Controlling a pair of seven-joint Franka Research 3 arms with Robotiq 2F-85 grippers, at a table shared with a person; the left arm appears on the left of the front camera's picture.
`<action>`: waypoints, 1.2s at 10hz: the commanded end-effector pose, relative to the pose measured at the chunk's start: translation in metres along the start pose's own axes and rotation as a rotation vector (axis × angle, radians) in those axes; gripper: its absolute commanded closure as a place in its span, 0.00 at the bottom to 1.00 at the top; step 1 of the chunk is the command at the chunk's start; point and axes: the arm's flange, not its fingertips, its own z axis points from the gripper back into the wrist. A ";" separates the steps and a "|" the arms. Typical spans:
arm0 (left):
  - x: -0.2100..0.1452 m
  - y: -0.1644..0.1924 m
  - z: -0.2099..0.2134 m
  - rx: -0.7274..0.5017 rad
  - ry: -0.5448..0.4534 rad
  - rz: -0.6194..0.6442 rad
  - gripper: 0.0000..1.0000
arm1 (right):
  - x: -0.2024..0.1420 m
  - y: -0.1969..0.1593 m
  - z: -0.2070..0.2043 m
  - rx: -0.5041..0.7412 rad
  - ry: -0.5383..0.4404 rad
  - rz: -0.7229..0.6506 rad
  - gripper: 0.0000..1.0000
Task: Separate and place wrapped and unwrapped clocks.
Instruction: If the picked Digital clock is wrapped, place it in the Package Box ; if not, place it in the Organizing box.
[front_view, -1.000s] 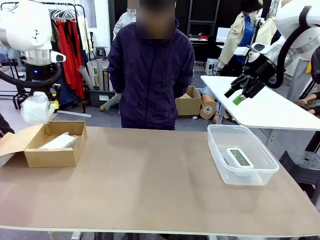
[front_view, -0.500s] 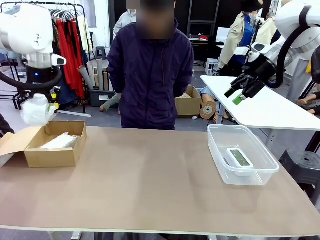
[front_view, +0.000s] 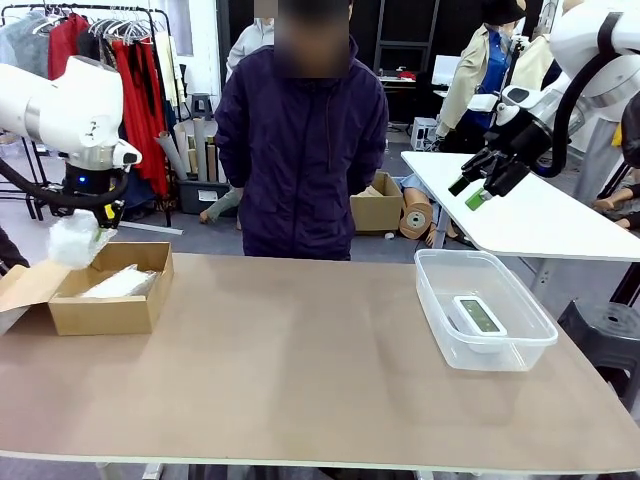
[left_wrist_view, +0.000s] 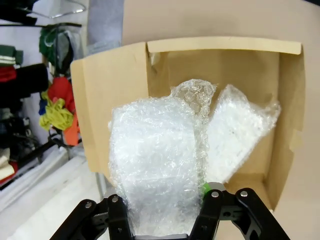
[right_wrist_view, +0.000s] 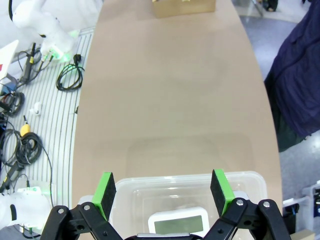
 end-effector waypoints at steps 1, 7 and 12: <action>0.001 0.007 -0.014 -0.046 -0.014 -0.071 1.00 | 0.001 0.002 0.000 0.001 0.018 0.005 0.00; 0.010 -0.020 -0.054 -0.037 -0.041 -0.091 1.00 | 0.001 0.002 0.000 0.001 0.018 0.005 0.00; 0.008 -0.030 -0.074 0.010 -0.003 -0.107 0.85 | 0.001 0.002 0.000 0.001 0.018 0.005 0.00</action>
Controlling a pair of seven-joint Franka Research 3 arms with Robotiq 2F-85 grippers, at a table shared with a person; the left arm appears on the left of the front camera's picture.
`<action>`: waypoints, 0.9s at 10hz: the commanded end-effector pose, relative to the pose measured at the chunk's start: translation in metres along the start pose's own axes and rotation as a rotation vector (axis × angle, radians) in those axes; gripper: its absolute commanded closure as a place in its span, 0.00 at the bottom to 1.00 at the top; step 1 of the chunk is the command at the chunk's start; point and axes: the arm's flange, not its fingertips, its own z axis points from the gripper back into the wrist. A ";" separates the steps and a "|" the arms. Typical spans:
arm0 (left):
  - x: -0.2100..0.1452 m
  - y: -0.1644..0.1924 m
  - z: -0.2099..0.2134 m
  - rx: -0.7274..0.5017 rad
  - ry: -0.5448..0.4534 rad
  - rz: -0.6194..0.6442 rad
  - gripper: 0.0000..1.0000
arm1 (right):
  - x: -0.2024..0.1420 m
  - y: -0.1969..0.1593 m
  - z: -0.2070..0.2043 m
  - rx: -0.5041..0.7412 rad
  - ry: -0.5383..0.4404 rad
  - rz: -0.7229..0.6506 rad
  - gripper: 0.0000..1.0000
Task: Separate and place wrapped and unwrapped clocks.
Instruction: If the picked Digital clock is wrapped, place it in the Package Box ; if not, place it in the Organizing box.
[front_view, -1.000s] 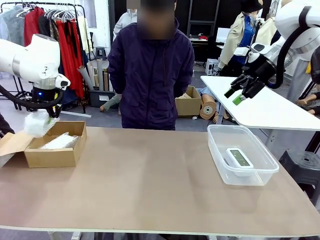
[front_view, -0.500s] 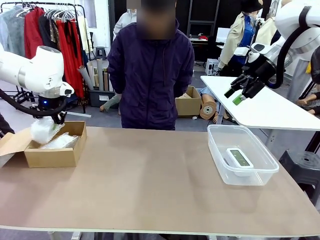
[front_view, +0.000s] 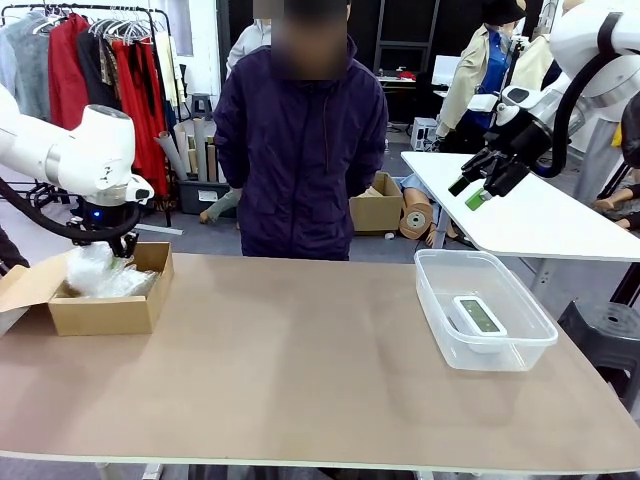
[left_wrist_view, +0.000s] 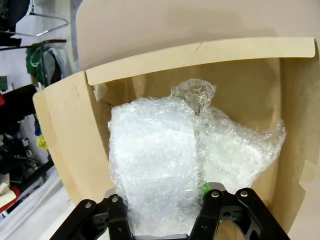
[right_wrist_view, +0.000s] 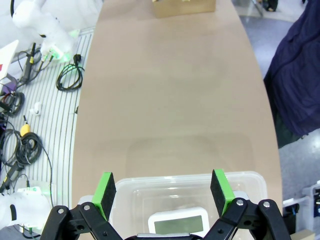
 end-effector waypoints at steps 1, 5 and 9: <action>-0.003 0.002 -0.007 0.048 0.013 -0.006 0.65 | 0.001 0.002 0.000 0.001 0.018 0.005 0.00; -0.007 -0.007 0.000 0.053 0.013 -0.036 0.00 | 0.001 0.002 0.000 0.001 0.018 0.005 0.00; -0.017 -0.009 0.035 0.045 -0.047 -0.062 0.00 | 0.001 0.002 0.000 0.001 0.018 0.005 0.00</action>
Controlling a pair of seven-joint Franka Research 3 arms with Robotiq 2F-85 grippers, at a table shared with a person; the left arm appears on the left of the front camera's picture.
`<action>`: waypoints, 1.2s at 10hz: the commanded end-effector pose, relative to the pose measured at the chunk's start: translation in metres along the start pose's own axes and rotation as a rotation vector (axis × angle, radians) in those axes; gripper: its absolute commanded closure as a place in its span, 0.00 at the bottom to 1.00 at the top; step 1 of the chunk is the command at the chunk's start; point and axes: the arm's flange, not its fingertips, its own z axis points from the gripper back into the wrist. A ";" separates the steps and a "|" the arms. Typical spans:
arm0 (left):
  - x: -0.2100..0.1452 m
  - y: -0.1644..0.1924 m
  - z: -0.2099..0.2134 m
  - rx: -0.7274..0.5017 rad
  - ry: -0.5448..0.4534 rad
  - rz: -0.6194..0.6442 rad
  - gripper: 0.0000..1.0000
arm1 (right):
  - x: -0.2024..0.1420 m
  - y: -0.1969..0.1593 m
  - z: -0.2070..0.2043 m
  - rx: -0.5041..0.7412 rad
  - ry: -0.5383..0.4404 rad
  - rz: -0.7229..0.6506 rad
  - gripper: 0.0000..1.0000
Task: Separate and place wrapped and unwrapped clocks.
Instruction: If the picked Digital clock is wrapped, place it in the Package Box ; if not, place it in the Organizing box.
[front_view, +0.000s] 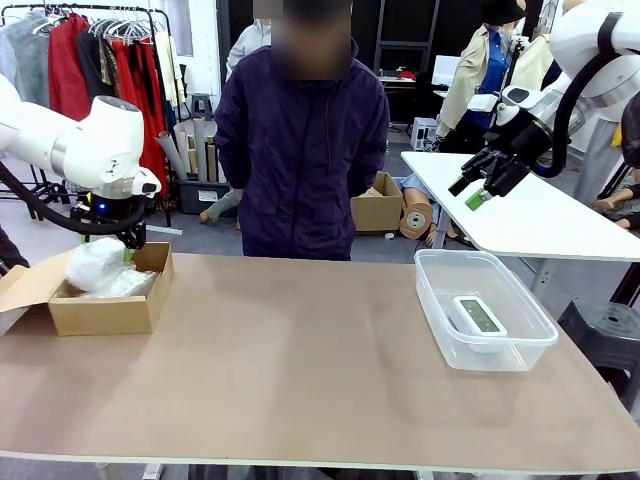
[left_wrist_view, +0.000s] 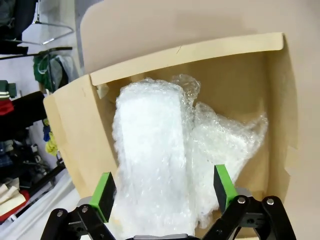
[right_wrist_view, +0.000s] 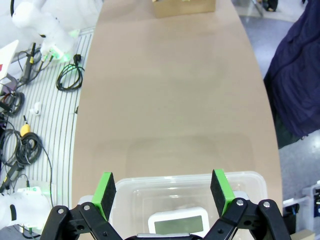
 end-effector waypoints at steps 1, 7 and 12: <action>-0.017 0.002 0.014 0.005 -0.028 -0.022 0.00 | 0.001 0.002 0.000 0.001 0.018 0.005 0.00; -0.029 -0.004 0.044 -0.093 -0.027 0.017 0.00 | 0.001 0.002 0.000 0.001 0.018 0.005 0.00; -0.021 -0.005 0.043 -0.048 -0.037 0.018 0.00 | 0.001 0.002 0.000 0.001 0.018 0.005 0.00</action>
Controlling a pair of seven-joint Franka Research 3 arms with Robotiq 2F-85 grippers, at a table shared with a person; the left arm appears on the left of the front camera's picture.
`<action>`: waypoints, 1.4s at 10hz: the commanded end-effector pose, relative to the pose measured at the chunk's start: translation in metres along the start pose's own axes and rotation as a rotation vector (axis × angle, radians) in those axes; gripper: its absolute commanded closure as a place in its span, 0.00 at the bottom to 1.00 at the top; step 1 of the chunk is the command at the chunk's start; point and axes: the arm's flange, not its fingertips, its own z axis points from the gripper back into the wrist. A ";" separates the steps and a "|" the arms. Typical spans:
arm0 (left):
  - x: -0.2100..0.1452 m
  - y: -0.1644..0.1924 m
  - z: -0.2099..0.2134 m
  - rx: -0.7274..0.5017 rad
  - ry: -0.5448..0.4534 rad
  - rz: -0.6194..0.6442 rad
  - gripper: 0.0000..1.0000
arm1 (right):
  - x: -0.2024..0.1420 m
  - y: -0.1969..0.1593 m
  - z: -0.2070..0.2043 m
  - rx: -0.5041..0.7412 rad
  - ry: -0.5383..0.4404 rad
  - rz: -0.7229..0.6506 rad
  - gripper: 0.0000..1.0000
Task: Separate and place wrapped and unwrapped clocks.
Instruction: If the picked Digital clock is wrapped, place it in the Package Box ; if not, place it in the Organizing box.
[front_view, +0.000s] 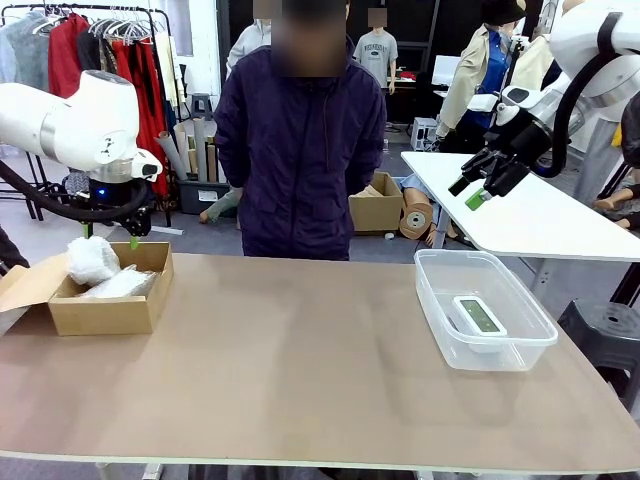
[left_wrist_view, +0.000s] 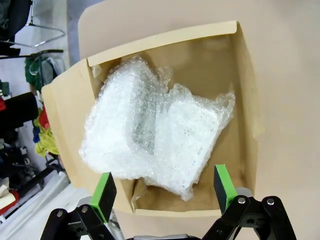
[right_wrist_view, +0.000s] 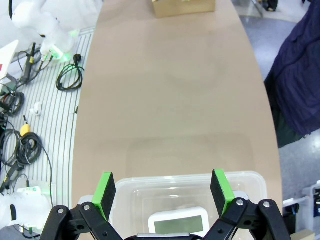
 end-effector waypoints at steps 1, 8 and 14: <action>0.001 0.001 0.000 0.014 -0.008 -0.008 0.00 | 0.001 0.002 0.000 0.001 0.018 0.005 0.00; 0.001 0.001 0.000 0.014 -0.008 -0.008 0.00 | 0.001 0.002 0.000 0.001 0.018 0.005 0.00; 0.000 0.011 0.006 -0.020 0.064 -0.052 0.00 | 0.001 0.002 0.000 0.001 0.018 0.005 0.00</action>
